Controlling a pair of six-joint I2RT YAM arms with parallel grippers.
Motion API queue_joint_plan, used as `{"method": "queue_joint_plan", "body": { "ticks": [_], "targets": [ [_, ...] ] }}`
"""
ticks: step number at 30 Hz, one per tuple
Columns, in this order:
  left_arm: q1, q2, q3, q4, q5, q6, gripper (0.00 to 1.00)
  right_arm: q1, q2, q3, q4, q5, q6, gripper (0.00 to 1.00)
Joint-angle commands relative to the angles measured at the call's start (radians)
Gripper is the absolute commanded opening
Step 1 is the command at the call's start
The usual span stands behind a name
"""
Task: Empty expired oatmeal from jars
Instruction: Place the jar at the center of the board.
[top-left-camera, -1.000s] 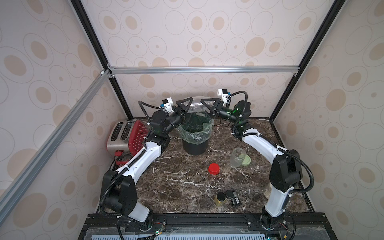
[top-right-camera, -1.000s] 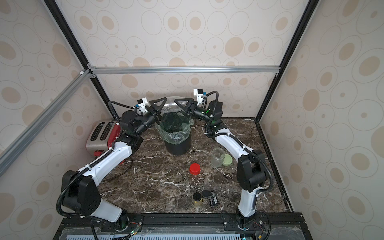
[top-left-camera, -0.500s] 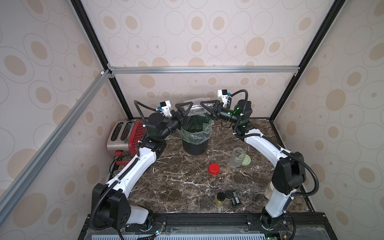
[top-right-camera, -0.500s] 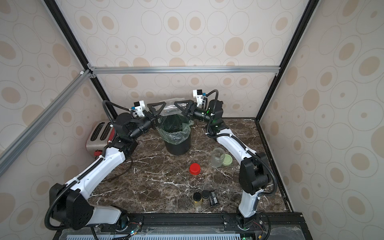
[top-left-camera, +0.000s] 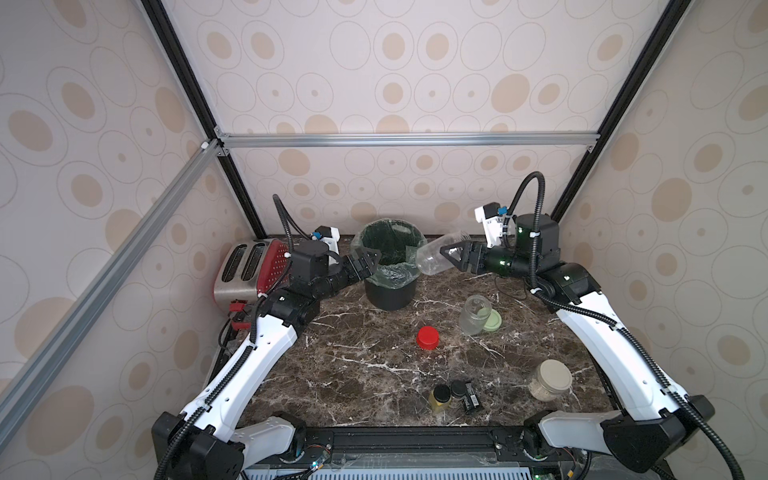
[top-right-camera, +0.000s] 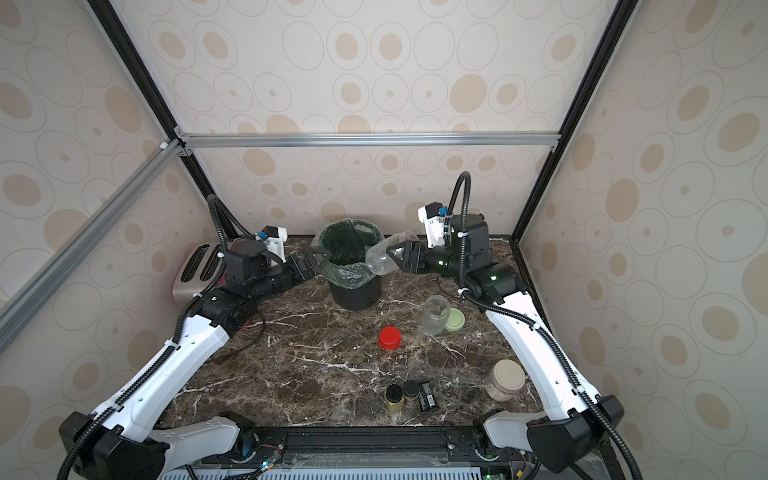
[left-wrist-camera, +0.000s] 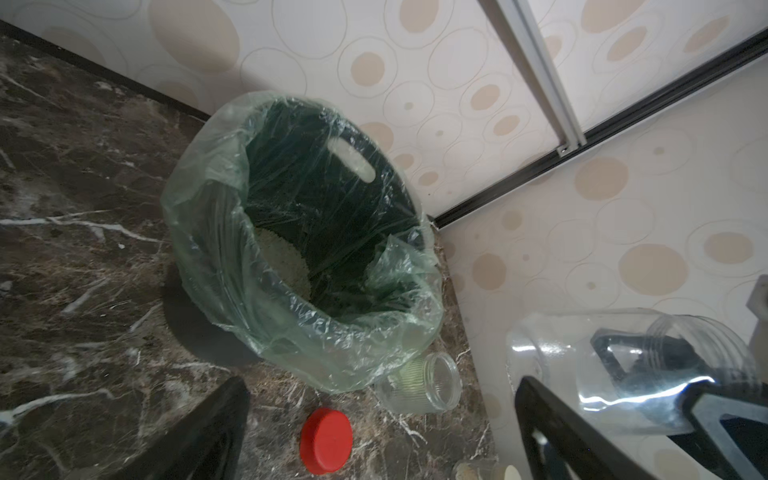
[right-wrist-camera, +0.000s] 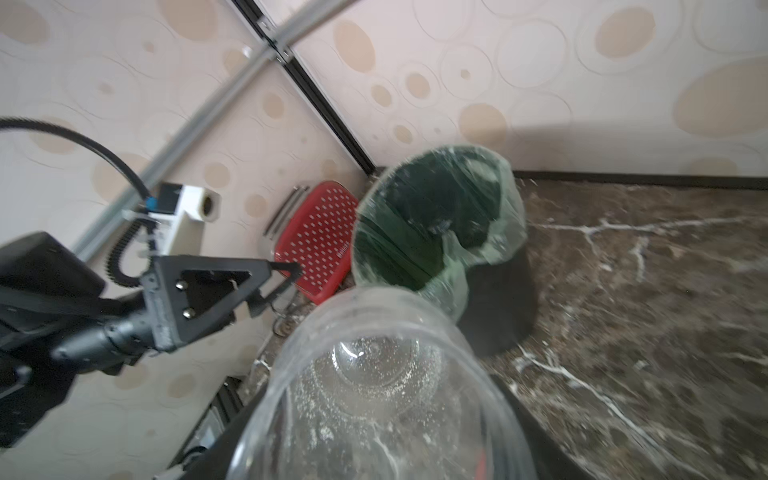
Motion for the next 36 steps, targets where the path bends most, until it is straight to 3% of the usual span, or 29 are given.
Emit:
{"method": "queue_joint_plan", "body": {
  "ticks": [1,6,17,26,36],
  "targets": [
    [-0.023,0.011,0.035,-0.073,-0.048,0.109,0.99,0.047,0.008,-0.048,-0.192,0.201,-0.151,0.4],
    [-0.025,0.016,0.029,-0.078,-0.053,0.118,0.99,0.142,0.077,-0.071,-0.198,0.376,-0.241,0.4],
    [-0.026,0.032,0.036,-0.092,-0.074,0.141,0.99,0.148,0.228,-0.092,-0.041,0.566,-0.321,0.4],
    [-0.025,0.059,0.052,-0.084,-0.059,0.142,0.99,0.057,0.386,-0.006,0.041,0.518,-0.284,0.39],
    [-0.025,0.063,0.057,-0.087,-0.055,0.148,0.99,0.006,0.492,-0.019,0.154,0.478,-0.3,0.42]
  ]
}}
